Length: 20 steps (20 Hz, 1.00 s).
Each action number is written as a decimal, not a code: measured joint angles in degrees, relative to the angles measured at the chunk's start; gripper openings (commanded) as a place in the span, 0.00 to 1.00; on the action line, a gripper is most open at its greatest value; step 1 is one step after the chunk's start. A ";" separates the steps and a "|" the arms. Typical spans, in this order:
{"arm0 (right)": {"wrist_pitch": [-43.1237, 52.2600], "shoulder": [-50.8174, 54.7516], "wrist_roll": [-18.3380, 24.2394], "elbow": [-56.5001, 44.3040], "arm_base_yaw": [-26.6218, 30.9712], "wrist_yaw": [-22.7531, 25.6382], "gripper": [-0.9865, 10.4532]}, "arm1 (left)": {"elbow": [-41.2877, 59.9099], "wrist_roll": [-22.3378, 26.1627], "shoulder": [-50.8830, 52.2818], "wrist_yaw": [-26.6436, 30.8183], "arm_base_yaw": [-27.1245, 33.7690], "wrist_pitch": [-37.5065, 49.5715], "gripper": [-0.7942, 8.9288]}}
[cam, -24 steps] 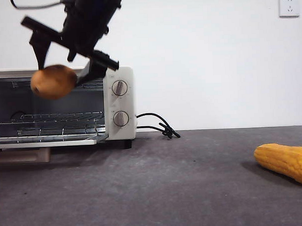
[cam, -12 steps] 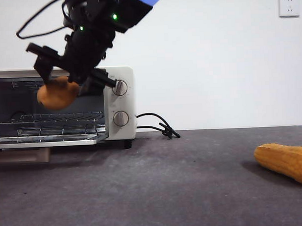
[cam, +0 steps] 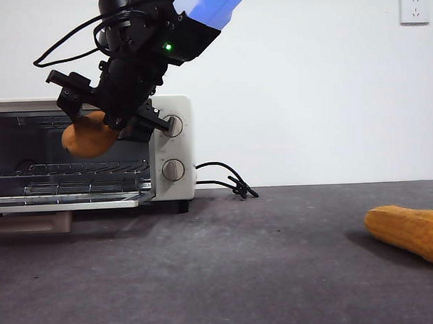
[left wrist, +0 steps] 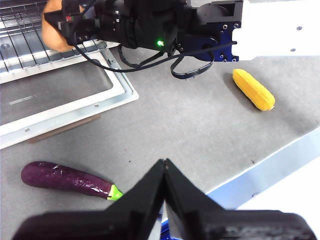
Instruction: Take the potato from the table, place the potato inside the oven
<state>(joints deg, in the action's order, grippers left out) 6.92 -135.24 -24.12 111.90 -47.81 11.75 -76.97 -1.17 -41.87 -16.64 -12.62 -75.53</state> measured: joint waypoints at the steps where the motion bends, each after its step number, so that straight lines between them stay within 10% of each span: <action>1: 0.42 -0.46 0.00 0.02 0.00 0.48 0.27 | 0.00 0.00 0.00 0.00 -0.17 0.00 0.08; 20: 4.52 -3.08 0.20 0.02 0.22 3.06 0.58 | 0.00 0.04 -0.76 0.13 -1.60 0.00 0.08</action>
<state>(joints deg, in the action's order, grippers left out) 11.44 -138.32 -23.92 111.92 -47.59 14.81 -76.97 -1.13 -42.63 -16.51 -14.22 -75.53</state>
